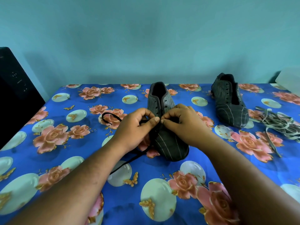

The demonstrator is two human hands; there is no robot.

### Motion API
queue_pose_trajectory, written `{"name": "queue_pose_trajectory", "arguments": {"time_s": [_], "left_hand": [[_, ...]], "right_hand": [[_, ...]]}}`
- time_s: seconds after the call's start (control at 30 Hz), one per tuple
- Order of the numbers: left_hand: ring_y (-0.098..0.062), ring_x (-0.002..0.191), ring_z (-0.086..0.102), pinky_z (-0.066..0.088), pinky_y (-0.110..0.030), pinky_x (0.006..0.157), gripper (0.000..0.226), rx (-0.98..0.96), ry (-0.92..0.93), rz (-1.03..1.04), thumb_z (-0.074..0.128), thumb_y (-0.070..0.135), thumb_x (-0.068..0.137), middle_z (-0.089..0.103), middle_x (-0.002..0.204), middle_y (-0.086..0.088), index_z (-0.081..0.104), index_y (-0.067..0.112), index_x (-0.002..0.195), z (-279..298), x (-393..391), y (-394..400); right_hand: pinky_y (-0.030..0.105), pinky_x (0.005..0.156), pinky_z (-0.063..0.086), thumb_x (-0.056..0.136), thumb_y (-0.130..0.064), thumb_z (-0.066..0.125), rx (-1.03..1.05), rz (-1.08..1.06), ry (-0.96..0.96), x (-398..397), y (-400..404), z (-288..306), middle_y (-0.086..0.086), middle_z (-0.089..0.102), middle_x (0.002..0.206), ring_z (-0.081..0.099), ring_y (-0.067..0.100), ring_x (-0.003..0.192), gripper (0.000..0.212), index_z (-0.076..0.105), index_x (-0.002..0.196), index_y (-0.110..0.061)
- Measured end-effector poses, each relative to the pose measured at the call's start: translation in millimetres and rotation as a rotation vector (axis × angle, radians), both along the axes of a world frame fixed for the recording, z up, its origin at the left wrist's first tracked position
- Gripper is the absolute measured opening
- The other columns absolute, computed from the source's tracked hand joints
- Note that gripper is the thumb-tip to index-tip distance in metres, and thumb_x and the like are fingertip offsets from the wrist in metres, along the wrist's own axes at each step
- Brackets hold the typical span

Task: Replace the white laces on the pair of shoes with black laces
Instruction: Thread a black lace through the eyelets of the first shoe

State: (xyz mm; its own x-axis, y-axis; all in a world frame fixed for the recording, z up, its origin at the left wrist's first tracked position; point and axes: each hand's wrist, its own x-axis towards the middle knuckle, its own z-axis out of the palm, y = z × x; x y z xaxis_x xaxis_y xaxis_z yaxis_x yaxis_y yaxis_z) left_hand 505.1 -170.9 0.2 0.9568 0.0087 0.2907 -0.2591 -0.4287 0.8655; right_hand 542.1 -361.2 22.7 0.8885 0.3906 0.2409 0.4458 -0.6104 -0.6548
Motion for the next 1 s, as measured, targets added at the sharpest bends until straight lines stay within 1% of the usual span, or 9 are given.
{"name": "queue_pose_trajectory", "arguments": {"time_s": [0.2,0.33,0.4,0.57,0.7,0.8,0.87,0.93,1.0], "left_hand": [[-0.004,0.058,0.058,0.056,-0.039,0.066,0.005,-0.073,0.026,0.085,0.077,0.027,0.089,0.068,0.065,0.009,0.077,0.022,0.087,2.3,4.5,2.4],[0.001,0.049,0.051,0.046,-0.031,0.055,0.015,-0.068,0.107,0.040,0.067,0.027,0.098,0.062,0.058,0.015,0.073,0.016,0.090,0.9,2.4,-0.3],[0.003,0.042,0.044,0.039,-0.028,0.052,0.020,-0.059,0.145,0.037,0.061,0.026,0.101,0.053,0.048,0.017,0.069,0.010,0.093,1.3,1.5,-2.7],[-0.003,0.041,0.049,0.037,-0.017,0.046,0.032,0.152,0.125,0.053,0.055,0.035,0.104,0.054,0.046,0.011,0.063,0.011,0.086,6.9,0.1,0.5],[0.000,0.042,0.040,0.031,-0.022,0.051,0.038,0.080,0.171,0.030,0.055,0.036,0.104,0.045,0.044,0.016,0.062,0.003,0.086,4.7,2.7,4.3],[-0.005,0.053,0.044,0.037,-0.028,0.060,0.036,-0.066,0.209,0.033,0.058,0.036,0.102,0.050,0.055,0.012,0.066,0.004,0.091,3.9,2.3,6.7],[-0.016,0.061,0.048,0.041,-0.033,0.064,0.032,-0.073,0.211,0.016,0.059,0.036,0.101,0.055,0.062,-0.005,0.068,0.006,0.092,3.3,2.7,10.6],[-0.017,0.063,0.057,0.052,-0.043,0.067,0.026,0.049,0.163,0.013,0.062,0.038,0.100,0.063,0.069,-0.013,0.070,0.015,0.090,2.5,5.3,17.7],[-0.011,0.064,0.067,0.059,-0.044,0.073,0.022,0.232,0.084,0.044,0.065,0.041,0.097,0.069,0.069,0.000,0.070,0.022,0.087,4.0,6.8,28.4]], "right_hand": [[0.051,0.099,0.046,0.092,-0.033,0.072,0.102,-0.018,0.088,4.4,1.0,-4.6,-0.005,0.061,0.098,0.058,0.025,0.105,0.018,0.070,0.076,-0.042],[0.055,0.098,0.044,0.078,-0.053,0.065,0.049,-0.062,0.059,2.4,5.8,-5.7,-0.012,0.058,0.093,0.055,0.026,0.108,0.009,0.068,0.073,-0.045],[0.055,0.098,0.044,0.068,-0.063,0.056,0.077,-0.062,0.068,2.8,5.7,-6.4,-0.013,0.058,0.092,0.055,0.026,0.108,0.021,0.068,0.079,-0.050],[0.053,0.102,0.040,0.089,-0.048,0.067,0.080,-0.038,0.053,4.6,2.5,-11.2,-0.013,0.055,0.096,0.048,0.024,0.112,0.007,0.070,0.083,-0.046],[0.055,0.102,0.041,0.092,-0.047,0.066,0.089,-0.026,0.060,2.9,3.7,-11.6,-0.013,0.055,0.098,0.049,0.025,0.113,0.010,0.068,0.083,-0.052],[0.055,0.100,0.044,0.078,-0.065,0.060,0.137,-0.019,0.056,1.1,4.7,-11.5,-0.014,0.058,0.098,0.053,0.027,0.111,0.013,0.068,0.087,-0.059],[0.054,0.101,0.043,0.073,-0.070,0.054,0.168,-0.020,0.065,1.5,3.7,-13.1,-0.013,0.059,0.099,0.054,0.026,0.111,0.021,0.068,0.086,-0.061],[0.054,0.103,0.040,0.081,-0.064,0.060,0.168,-0.032,0.047,0.8,3.7,-13.8,-0.014,0.059,0.099,0.053,0.023,0.112,0.014,0.070,0.087,-0.055],[0.052,0.105,0.037,0.092,-0.048,0.065,0.144,-0.051,0.006,1.4,1.5,-17.1,-0.014,0.059,0.099,0.051,0.021,0.110,0.008,0.071,0.089,-0.045]]}}
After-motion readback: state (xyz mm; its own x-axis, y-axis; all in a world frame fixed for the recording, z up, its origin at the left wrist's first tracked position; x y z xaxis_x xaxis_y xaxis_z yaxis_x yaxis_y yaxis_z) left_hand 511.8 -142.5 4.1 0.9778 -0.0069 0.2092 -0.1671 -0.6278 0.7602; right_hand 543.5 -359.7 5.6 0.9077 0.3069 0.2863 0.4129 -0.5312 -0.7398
